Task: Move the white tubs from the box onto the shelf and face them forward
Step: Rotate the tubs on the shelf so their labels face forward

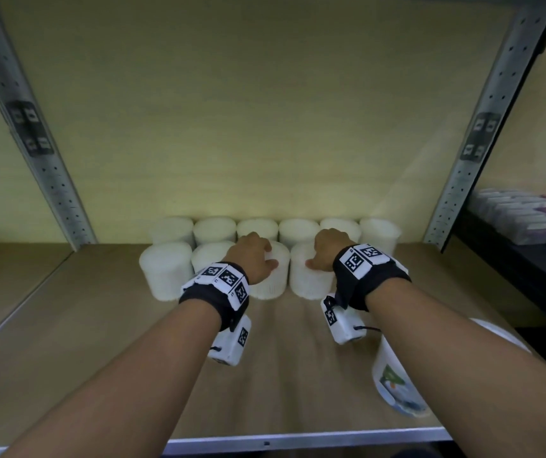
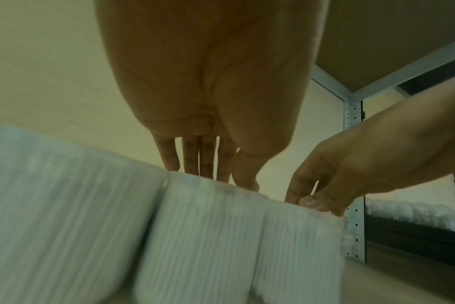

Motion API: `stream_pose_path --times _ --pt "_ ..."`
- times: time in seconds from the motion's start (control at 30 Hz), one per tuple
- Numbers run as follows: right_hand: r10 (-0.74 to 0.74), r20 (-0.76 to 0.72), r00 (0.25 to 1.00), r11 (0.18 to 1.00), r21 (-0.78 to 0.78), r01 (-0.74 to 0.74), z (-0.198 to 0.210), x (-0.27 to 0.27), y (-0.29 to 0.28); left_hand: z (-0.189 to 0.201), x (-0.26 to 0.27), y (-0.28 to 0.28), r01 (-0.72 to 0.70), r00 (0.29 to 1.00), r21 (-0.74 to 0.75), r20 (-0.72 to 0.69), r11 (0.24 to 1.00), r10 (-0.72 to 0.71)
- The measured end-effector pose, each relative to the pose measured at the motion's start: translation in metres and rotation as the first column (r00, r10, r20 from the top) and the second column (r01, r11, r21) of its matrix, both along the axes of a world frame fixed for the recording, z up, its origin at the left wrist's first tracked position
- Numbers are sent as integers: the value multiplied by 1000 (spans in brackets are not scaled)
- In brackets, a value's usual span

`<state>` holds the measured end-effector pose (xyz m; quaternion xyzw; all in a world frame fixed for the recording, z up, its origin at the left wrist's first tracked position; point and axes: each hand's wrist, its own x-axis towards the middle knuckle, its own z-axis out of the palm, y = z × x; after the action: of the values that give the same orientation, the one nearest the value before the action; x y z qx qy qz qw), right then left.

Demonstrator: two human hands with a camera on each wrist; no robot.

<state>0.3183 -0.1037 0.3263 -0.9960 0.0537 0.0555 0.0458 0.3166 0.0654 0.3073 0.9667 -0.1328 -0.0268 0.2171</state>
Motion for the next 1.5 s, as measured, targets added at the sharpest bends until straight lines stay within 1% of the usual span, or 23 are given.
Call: stream_pose_path --times 0.27,0.47,0.6,0.67,0.73,0.77,0.83,1.0,1.1,1.23,1.33,1.43,1.5 --pt "10 22 1000 1000 6 -10 1 -2 2 0 0 -1 10 1000 0 2 1000 -10" --pt "19 -33 999 999 32 -18 8 -5 2 0 0 0 11 1000 -4 7 1000 -11" --pt "58 -58 997 990 134 -50 13 -9 1 -1 1 2 5 1000 -46 6 999 -5" --pt "62 -45 997 983 176 -53 16 -10 0 -1 2 3 4 1000 -56 1 998 -3" --pt "32 2 999 979 202 -32 16 -9 1 -1 2 3 6 1000 -57 -1 998 -6" --pt "8 35 999 980 198 -15 16 -7 1 -1 3 3 8 1000 -56 0 998 -8" --pt "-30 75 997 991 136 19 14 -5 3 -2 2 3 10 1000 -49 3 999 -10" --pt "-49 6 999 999 19 49 2 -3 5 -2 3 3 10 1000 -43 3 999 -10" --pt "-39 28 999 999 -10 39 -1 -3 5 -3 4 3 11 1000 -40 2 999 -10" --pt "-21 6 1000 1000 -11 21 3 -6 8 -4 4 3 7 1000 -42 4 999 -7" --pt "-13 -48 999 1000 2 14 9 -5 8 -3 4 2 9 1000 -34 3 999 -9" --pt "8 -102 995 999 48 -3 17 -6 6 -3 5 2 9 1000 -25 1 1000 -9" --pt "25 -93 995 997 77 -18 21 -8 4 -3 5 2 12 1000 -26 3 1000 -12"
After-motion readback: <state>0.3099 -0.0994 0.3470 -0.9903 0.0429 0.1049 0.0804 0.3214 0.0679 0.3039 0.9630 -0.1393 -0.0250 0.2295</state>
